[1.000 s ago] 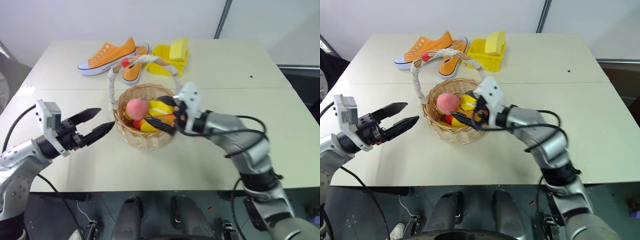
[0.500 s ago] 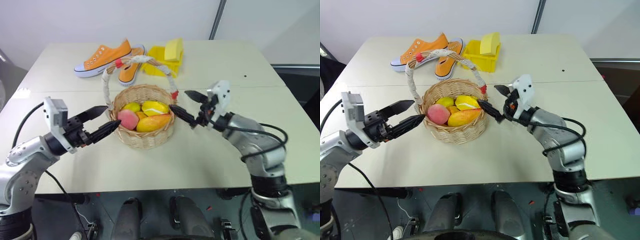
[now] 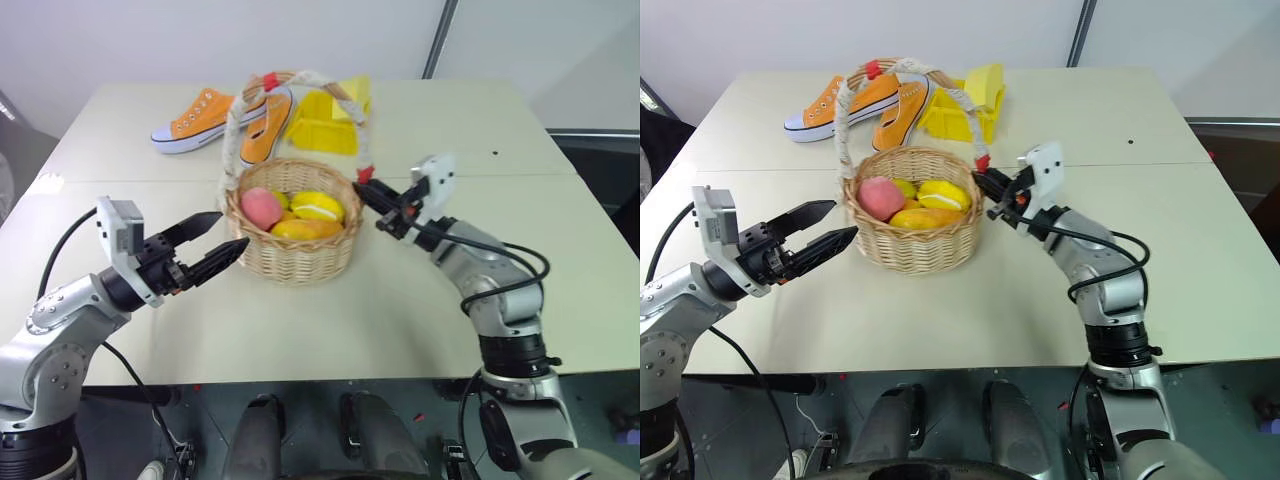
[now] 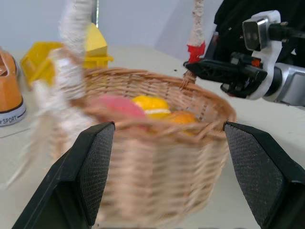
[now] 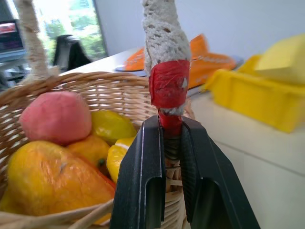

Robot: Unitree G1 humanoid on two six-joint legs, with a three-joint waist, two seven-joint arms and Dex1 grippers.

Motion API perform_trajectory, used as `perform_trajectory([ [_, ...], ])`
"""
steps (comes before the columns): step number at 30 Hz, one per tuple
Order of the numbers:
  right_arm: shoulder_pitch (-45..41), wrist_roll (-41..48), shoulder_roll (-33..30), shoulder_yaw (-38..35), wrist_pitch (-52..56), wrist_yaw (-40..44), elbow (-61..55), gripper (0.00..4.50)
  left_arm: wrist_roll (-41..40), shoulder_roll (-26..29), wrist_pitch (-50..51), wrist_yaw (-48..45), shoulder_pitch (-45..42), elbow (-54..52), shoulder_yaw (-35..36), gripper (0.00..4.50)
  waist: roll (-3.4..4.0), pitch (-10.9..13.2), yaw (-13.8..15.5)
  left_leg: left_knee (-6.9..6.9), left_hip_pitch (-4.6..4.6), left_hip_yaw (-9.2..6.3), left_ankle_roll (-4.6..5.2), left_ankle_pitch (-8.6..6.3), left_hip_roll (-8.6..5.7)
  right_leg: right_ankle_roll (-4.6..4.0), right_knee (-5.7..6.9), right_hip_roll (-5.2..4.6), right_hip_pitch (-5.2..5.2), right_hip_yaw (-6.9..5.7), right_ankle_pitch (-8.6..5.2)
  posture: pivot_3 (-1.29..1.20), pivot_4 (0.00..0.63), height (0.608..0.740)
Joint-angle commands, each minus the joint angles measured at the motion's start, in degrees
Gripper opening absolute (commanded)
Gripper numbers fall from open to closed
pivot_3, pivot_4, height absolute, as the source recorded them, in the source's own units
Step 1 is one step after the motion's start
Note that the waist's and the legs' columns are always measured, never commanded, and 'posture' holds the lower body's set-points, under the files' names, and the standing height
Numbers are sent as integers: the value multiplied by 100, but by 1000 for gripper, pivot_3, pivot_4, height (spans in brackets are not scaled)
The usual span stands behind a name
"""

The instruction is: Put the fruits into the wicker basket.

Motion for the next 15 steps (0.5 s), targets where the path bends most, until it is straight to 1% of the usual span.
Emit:
perform_trajectory([
  [1, 11, -30, -498, -1053, -513, -252, -3, 15, 7, -25, -142, -44, -59, -135, -77, 3889, 0, 0, 6, 1, -1, 1, 0, 0, -2, 0, -2, -2, 0, 0, 0, 0, 150, 740],
  [3, 108, -136, -755, -1366, -679, -349, 207, 15, 50, -41, -157, -75, -151, -49, -155, 3889, 0, 0, -7, 2, -3, 3, 0, 0, -2, 0, -6, -2, 0, 2, 0, 0, 150, 740],
  [6, 247, -501, -1128, -1845, -978, -771, 722, 15, 133, -103, -187, -155, -412, 121, -386, 3889, 0, 0, -18, 2, -1, 3, 0, 0, -2, 0, -5, 2, 0, 4, 0, 0, 150, 740],
  [9, 318, -885, -1336, -1931, -1152, -1126, 1110, 15, 204, -166, -211, -233, -623, 258, -556, 3889, 3, 0, -61, 2, 5, 6, 1, 0, -1, -1, 2, 9, 0, 15, 1, 0, 150, 740],
  [12, 313, -877, -1352, -1997, -1134, -1203, 1309, 15, 261, -209, -237, -282, -782, 373, -670, 3889, 13, -1, -121, -2, 18, 15, 2, -1, 1, 0, 9, 20, -1, 36, 2, 0, 150, 740],
  [13, 319, -771, -1315, -2044, -1052, -1193, 1308, 478, 280, -222, -243, -296, -829, 405, -706, 3889, 13, 0, -149, -4, 21, 18, 3, -1, 1, 3, 12, 21, -1, 42, 3, 0, 150, 740],
  [14, 345, -693, -1296, -2070, -999, -1170, 1263, 1033, 291, -235, -241, -295, -859, 414, -733, 3889, 13, -1, -165, -4, 21, 17, 3, -1, 1, 7, 15, 22, -2, 46, 5, 0, 150, 740],
  [15, 387, -644, -1289, -2081, -963, -1153, 1185, 1442, 298, -241, -238, -293, -884, 424, -750, 3889, 14, -1, -178, -4, 21, 17, 3, -1, 1, 13, 16, 23, -2, 47, 8, 0, 150, 740],
])
